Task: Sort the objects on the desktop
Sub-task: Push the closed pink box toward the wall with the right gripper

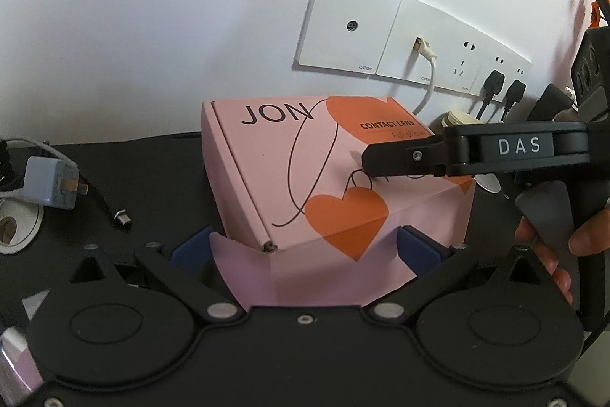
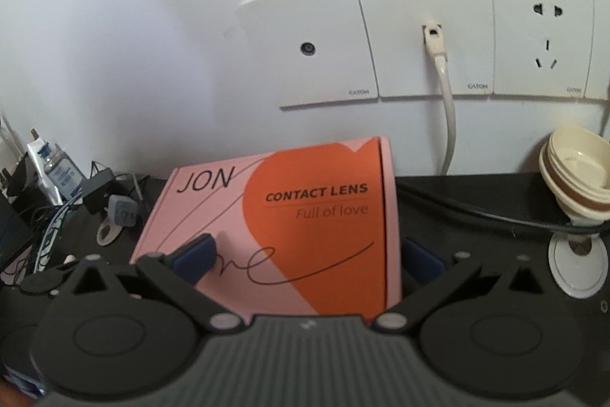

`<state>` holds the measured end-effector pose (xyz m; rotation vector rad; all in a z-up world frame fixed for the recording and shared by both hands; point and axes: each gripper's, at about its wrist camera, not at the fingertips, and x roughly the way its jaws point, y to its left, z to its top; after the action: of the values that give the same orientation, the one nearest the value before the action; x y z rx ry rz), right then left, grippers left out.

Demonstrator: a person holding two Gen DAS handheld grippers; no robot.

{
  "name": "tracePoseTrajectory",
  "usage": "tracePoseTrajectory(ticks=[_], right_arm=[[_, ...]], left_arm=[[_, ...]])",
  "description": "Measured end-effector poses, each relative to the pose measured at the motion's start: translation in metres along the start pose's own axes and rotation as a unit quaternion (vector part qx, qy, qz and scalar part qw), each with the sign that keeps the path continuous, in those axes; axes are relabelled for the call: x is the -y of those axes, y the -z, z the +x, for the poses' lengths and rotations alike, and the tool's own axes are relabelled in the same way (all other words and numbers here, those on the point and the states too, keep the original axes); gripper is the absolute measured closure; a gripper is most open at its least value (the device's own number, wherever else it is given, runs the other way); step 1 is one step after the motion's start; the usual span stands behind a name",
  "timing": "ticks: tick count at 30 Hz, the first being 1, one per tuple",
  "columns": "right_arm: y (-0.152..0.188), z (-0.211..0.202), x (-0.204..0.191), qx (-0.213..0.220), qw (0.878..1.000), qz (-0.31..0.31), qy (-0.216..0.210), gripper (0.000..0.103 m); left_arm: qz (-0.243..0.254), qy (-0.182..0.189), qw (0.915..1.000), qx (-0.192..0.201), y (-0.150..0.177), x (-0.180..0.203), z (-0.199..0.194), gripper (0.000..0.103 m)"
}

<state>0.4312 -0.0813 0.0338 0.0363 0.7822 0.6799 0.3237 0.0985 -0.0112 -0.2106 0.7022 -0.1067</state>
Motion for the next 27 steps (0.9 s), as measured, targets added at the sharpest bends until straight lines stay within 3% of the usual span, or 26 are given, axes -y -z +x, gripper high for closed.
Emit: tracePoseTrajectory(ticks=[9,27], right_arm=[[-0.008,0.007,0.002,0.001,1.0,-0.002,0.0,0.001],[-0.013,0.018,-0.013,0.031,0.997,0.037,0.056,0.001]], left_arm=[[0.011,-0.001,0.9999,0.003,-0.007,-0.002,0.007,0.0],[0.054,0.006,0.9984,-0.018,-0.035,-0.016,0.026,0.0]])
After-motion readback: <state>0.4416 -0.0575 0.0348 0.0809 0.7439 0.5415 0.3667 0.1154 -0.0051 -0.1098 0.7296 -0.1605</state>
